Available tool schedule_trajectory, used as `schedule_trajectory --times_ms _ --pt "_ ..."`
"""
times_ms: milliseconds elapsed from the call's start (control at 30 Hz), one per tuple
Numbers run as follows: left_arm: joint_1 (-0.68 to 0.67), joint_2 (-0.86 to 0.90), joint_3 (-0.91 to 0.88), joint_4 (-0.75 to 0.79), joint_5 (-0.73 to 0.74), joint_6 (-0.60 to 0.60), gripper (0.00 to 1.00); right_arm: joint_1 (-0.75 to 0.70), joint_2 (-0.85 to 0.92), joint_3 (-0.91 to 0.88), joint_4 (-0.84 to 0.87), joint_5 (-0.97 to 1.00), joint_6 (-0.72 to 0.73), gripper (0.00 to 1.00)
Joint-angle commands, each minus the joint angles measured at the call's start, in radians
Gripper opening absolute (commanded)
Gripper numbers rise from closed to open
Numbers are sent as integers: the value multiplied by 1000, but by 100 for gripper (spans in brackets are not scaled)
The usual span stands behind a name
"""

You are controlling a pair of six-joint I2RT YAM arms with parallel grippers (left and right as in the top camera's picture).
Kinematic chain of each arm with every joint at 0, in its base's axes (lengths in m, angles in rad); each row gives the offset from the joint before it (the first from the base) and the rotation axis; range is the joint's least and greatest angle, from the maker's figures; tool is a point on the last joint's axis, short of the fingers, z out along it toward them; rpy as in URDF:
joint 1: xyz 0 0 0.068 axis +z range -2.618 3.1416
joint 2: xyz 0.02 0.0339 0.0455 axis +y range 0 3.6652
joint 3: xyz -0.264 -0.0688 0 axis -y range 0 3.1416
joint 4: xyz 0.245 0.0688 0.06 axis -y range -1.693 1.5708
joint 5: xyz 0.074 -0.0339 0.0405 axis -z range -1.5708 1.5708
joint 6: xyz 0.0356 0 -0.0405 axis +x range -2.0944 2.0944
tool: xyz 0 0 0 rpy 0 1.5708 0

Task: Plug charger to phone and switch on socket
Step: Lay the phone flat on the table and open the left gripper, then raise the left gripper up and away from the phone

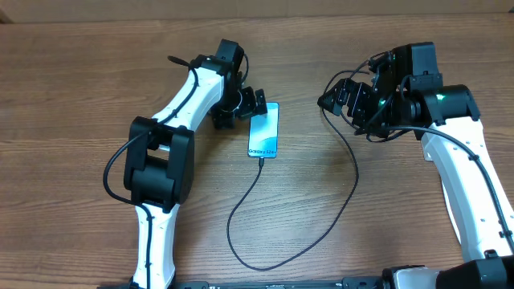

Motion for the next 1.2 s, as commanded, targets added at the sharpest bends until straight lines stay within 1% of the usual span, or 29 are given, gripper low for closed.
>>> schedule_trajectory --times_ms 0,133,233,300,433,567,667,800,1167 --pt "43 -10 -16 -25 -126 37 100 5 -20 8 2 8 -8 100" --pt "59 -109 -13 -36 -134 104 100 5 -20 8 3 8 -8 100" --pt "62 -225 -13 -61 -188 149 100 5 -20 8 2 8 -7 100" --pt "59 -311 -13 -93 -220 191 100 5 -20 8 3 8 -8 100" --pt "39 -481 -13 -182 -227 287 100 5 -20 8 3 8 -8 100" --pt "22 -620 -13 -251 -227 301 100 5 -20 8 3 7 -7 100" --pt "22 -693 -13 -267 -227 301 100 5 -20 8 3 7 -7 100" --pt "22 -737 -13 -269 -227 301 100 5 -20 8 3 7 -8 100" --pt "23 -721 -13 -269 -227 301 100 5 -20 8 12 8 -10 100"
